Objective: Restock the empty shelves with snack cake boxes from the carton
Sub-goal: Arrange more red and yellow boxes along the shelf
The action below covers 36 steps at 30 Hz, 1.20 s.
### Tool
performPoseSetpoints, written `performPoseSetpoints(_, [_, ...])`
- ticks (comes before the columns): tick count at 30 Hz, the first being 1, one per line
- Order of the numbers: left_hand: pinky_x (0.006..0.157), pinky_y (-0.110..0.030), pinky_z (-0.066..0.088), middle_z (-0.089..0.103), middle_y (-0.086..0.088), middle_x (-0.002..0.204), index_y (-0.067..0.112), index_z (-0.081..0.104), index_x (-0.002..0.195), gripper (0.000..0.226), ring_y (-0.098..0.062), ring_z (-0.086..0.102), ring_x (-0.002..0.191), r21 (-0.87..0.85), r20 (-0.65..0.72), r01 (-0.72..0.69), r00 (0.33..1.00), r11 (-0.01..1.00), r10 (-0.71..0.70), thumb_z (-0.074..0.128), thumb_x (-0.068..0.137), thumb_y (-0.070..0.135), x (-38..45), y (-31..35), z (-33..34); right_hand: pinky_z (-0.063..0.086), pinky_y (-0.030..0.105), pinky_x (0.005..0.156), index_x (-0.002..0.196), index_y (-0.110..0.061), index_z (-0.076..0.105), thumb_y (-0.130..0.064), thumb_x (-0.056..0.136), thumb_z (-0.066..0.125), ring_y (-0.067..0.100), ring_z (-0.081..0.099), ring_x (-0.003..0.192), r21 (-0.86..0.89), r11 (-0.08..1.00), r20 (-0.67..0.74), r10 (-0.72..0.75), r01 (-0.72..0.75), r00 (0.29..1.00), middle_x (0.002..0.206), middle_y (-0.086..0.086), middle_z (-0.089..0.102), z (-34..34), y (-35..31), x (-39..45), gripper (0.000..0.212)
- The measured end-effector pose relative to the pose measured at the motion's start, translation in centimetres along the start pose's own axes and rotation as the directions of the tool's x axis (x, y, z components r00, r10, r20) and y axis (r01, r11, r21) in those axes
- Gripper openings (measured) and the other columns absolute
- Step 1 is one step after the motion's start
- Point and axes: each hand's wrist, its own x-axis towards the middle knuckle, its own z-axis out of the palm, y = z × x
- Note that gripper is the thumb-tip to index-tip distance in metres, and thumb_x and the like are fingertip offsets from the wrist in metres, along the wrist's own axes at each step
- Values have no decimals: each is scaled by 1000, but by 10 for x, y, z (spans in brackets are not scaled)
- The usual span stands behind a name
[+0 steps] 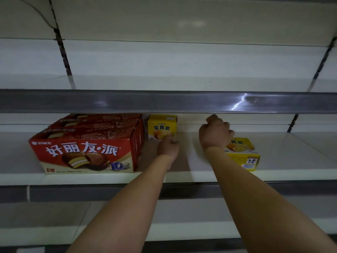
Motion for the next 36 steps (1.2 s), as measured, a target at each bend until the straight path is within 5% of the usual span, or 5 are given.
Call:
performPoseSetpoints(8, [74,-30,50,63,-12,119,11,56,124,37,-28,65,95,96,251,-7,968,995,-17,40,101,35,-41,34,34,41,43,96,113,-5,58,-43,85,55,33,55,104,-92,825,265,561,-558,785,103,16,65,-50,97,14,47])
performPoseSetpoints(13, [72,-30,50,58,-13,120,16,51,127,50,-27,61,92,49,297,55,952,997,-67,32,98,52,-60,38,37,43,31,57,84,-2,55,-31,94,55,24,52,54,249,794,472,401,-555,785,65,12,53,-44,82,0,31])
performPoseSetpoints(22, [91,-35,43,44,-10,134,21,54,126,31,-27,52,116,436,-268,126,963,891,-5,47,96,25,-43,-1,-39,48,32,83,103,-10,66,-11,85,61,30,63,100,283,927,500,75,-245,863,106,13,68,7,-14,-44,19])
performPoseSetpoints(30, [110,-44,30,19,-15,153,6,7,150,74,-35,28,139,155,-196,272,951,950,-241,52,94,22,-32,-3,-34,50,34,87,113,-8,61,-9,84,60,32,60,105,368,872,568,65,-323,821,112,12,65,44,-39,-56,30])
performPoseSetpoints(36, [110,-44,34,32,-16,149,9,17,149,65,-35,35,134,-39,-147,232,961,972,-235,47,92,17,-4,-13,-37,53,42,88,106,-8,63,-9,80,58,31,64,99,451,806,569,73,-384,819,105,15,68,63,-45,-48,26])
